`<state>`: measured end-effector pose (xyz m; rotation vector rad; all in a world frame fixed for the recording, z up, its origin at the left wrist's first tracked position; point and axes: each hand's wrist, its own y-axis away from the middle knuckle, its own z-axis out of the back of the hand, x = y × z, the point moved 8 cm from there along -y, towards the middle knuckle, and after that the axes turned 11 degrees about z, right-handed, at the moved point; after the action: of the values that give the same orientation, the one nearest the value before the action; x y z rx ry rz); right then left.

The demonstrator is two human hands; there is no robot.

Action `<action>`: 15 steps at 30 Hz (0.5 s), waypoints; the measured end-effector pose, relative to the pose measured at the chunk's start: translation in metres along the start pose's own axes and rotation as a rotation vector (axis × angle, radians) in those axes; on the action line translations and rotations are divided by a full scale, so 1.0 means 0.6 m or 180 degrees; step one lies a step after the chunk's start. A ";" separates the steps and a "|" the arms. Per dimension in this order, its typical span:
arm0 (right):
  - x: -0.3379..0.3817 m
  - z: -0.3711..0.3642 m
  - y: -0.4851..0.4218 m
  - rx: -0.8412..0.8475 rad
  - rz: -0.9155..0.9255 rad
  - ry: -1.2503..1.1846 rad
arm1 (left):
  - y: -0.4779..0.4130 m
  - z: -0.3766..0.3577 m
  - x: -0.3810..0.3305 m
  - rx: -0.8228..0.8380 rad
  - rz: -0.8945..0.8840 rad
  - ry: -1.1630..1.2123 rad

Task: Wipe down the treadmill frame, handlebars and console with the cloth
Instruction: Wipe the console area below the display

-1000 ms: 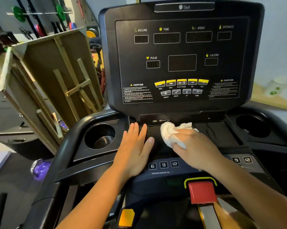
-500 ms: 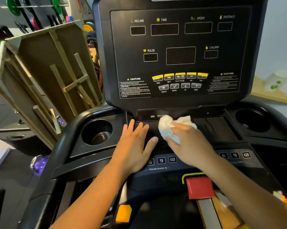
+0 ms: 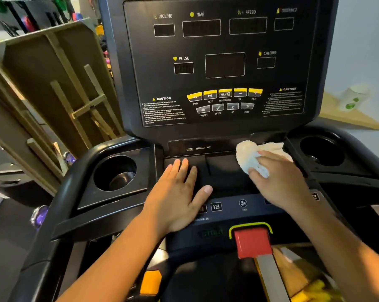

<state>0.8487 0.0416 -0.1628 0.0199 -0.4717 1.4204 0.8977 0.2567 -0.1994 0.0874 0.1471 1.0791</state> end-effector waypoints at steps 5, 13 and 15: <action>0.096 -0.023 0.022 0.0317 0.0713 -0.0287 | -0.007 -0.002 -0.042 0.0269 -0.0120 -0.0012; -0.050 0.014 -0.025 0.0262 -0.0003 0.0058 | -0.014 -0.006 -0.058 0.0383 -0.0228 0.0106; -0.039 0.010 -0.028 0.0155 -0.0007 0.0173 | -0.011 -0.003 -0.062 0.0364 -0.0215 0.0082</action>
<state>0.8611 0.0152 -0.1606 0.0210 -0.3922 1.4267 0.8856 0.2208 -0.1991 0.1703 0.2335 1.0043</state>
